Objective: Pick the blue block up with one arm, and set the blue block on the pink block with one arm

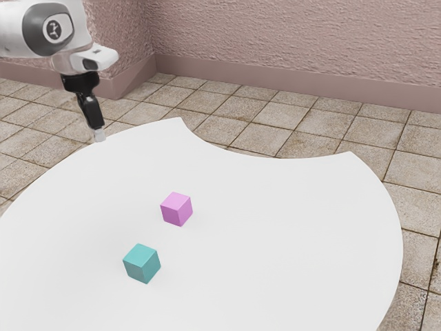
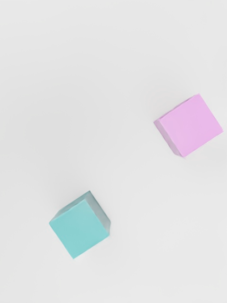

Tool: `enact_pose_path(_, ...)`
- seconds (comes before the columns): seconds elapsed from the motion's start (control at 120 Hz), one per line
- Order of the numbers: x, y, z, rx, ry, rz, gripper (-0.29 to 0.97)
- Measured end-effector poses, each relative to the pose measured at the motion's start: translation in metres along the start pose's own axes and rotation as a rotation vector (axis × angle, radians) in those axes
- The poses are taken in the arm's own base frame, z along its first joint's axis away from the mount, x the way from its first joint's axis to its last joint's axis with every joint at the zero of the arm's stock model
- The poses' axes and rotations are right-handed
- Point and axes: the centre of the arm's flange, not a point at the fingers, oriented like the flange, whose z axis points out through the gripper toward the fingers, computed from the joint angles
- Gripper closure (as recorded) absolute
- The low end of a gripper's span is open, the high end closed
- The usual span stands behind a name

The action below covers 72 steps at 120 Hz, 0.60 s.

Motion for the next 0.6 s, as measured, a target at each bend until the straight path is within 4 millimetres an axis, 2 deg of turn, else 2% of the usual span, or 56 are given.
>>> enact_pose_path(0.117,0.035,0.037,0.002,0.012,0.007,0.142,0.00)
enact_pose_path(0.217,0.045,0.060,0.020,-0.007,-0.018,0.219,0.00)
enact_pose_path(0.275,0.042,0.065,0.044,-0.031,-0.048,0.255,0.00)
enact_pose_path(0.35,0.020,0.069,0.103,-0.069,-0.094,0.299,0.00)
enact_pose_path(0.375,0.012,0.070,0.117,-0.068,-0.096,0.320,0.00)
enact_pose_path(0.425,0.008,0.075,0.132,-0.057,-0.086,0.378,0.00)
enact_pose_path(0.533,0.014,0.093,0.152,-0.034,-0.073,0.523,0.00)
enact_pose_path(0.6,0.001,0.100,0.178,-0.033,-0.078,0.578,0.00)
